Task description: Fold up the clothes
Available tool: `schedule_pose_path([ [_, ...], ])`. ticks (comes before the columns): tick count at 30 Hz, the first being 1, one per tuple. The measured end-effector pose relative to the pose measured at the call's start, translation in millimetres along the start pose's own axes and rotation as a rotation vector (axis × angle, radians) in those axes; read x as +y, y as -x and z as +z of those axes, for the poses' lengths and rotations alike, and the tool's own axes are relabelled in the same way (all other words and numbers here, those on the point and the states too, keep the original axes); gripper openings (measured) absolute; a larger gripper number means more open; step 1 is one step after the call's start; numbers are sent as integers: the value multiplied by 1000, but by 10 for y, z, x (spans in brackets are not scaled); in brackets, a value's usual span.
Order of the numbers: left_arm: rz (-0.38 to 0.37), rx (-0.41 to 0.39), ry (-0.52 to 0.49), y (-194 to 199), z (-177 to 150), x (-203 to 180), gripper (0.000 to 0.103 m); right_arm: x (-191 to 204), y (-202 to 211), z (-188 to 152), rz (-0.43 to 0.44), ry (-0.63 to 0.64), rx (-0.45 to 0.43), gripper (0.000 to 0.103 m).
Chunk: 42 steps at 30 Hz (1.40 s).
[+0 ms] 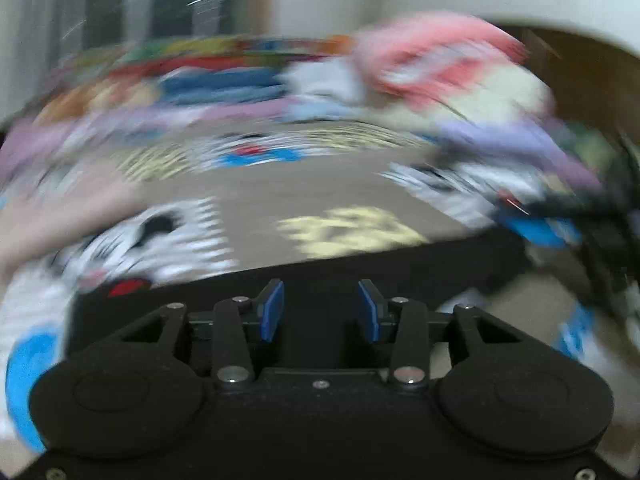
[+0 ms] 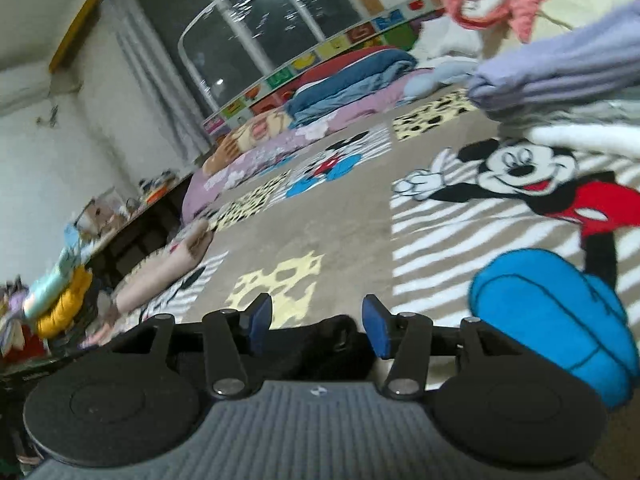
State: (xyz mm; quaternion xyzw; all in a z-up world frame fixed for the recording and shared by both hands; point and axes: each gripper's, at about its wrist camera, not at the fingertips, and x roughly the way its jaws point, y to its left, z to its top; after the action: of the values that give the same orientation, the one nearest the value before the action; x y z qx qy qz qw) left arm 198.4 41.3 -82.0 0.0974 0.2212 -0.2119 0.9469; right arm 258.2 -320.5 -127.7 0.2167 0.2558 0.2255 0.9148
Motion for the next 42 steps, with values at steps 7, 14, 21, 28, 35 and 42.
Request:
schedule_pose_path([
  [7, -86, 56, -314, -165, -142, -595, 45, 33, -36, -27, 8, 31, 24, 57],
  [14, 12, 46, -443, -245, -199, -674, 22, 71, -21, -30, 10, 61, 18, 58],
  [21, -3, 59, -465, -250, -213, -676, 25, 162, -42, -48, -3, 107, 20, 58],
  [28, -17, 27, -78, -161, 252, 71, 48, 429, 31, -80, 39, 227, -20, 58],
  [35, -134, 183, -210, -800, 589, 323, 48, 773, -101, -300, 147, 374, 82, 57],
  [42, -307, 371, -361, -1290, 643, 200, 30, 921, -140, -411, 173, 431, 127, 57],
])
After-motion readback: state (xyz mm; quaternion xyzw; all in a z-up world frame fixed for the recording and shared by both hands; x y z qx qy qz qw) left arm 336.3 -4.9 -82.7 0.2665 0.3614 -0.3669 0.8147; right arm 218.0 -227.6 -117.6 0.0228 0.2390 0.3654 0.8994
